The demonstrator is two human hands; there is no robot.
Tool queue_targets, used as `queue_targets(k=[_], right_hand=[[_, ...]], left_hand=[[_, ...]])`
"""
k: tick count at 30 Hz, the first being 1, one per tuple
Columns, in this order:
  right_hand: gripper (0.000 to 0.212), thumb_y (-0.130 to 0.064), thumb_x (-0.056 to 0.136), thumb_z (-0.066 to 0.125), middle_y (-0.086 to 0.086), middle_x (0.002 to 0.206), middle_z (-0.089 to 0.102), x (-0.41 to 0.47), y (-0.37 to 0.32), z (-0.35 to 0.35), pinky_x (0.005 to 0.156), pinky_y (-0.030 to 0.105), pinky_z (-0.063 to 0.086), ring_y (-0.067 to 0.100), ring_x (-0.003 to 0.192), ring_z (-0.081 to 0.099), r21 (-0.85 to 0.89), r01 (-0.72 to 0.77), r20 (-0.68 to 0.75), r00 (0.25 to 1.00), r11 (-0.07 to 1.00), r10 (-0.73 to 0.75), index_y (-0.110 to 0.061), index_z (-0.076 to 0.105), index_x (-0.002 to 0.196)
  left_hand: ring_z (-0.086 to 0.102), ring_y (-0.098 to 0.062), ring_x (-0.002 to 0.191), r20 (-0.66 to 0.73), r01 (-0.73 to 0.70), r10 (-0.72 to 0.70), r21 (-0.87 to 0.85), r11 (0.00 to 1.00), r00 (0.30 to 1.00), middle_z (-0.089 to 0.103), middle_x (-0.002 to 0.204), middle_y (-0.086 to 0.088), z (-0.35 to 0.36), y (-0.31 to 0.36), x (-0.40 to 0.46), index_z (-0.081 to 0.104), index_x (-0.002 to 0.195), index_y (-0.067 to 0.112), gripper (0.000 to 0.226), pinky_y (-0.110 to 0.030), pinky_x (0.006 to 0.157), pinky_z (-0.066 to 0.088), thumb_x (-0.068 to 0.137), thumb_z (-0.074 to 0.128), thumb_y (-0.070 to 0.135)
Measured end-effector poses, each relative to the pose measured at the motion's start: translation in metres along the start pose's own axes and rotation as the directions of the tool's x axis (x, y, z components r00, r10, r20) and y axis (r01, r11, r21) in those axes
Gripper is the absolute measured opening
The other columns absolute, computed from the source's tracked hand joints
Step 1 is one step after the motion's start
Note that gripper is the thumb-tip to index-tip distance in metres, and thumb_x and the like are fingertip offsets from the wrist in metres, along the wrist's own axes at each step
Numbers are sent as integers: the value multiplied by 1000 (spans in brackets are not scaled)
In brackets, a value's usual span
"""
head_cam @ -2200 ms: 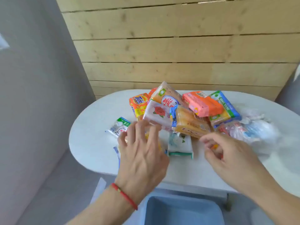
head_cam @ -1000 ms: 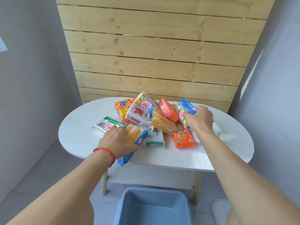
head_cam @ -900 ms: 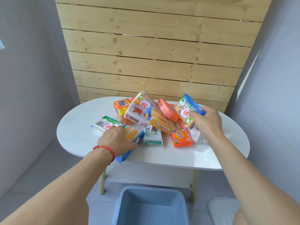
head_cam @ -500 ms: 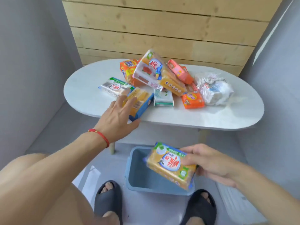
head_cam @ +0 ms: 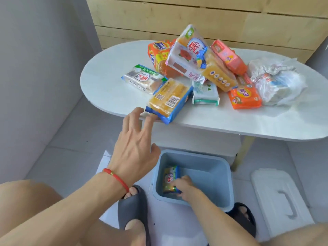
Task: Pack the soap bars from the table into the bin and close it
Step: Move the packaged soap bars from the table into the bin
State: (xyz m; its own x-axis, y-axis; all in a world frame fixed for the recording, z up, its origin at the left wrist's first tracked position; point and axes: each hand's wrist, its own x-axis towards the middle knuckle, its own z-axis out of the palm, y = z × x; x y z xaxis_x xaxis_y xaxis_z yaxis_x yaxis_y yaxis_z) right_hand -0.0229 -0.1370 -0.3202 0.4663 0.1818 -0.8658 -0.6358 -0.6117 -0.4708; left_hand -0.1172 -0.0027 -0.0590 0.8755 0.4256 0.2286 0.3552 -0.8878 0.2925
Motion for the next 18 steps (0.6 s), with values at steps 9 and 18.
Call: queue_targets(k=[9,18], right_hand=[[35,-9,92,61,18,128,66,27,8,7,97,43,58,34,118,65,-547,78,-22,994,834,-107,-3,60,126],[16,-7,88,47,15,88,66,-15,-14,-24,71,33,55,28,78,65,-474,146,154,985,868,-82,-5,62,94]], left_hand=[[37,-34,123,10,50,-51,91,995,999,41,141,-7,8,5,16,50,128,18,61,-45,78,52,69,58,8],[41,-26,110,-160,118,-145,-165,979,976,60,111,4,10,9,26,54,108,16,25,-39,71,46,83,55,16]])
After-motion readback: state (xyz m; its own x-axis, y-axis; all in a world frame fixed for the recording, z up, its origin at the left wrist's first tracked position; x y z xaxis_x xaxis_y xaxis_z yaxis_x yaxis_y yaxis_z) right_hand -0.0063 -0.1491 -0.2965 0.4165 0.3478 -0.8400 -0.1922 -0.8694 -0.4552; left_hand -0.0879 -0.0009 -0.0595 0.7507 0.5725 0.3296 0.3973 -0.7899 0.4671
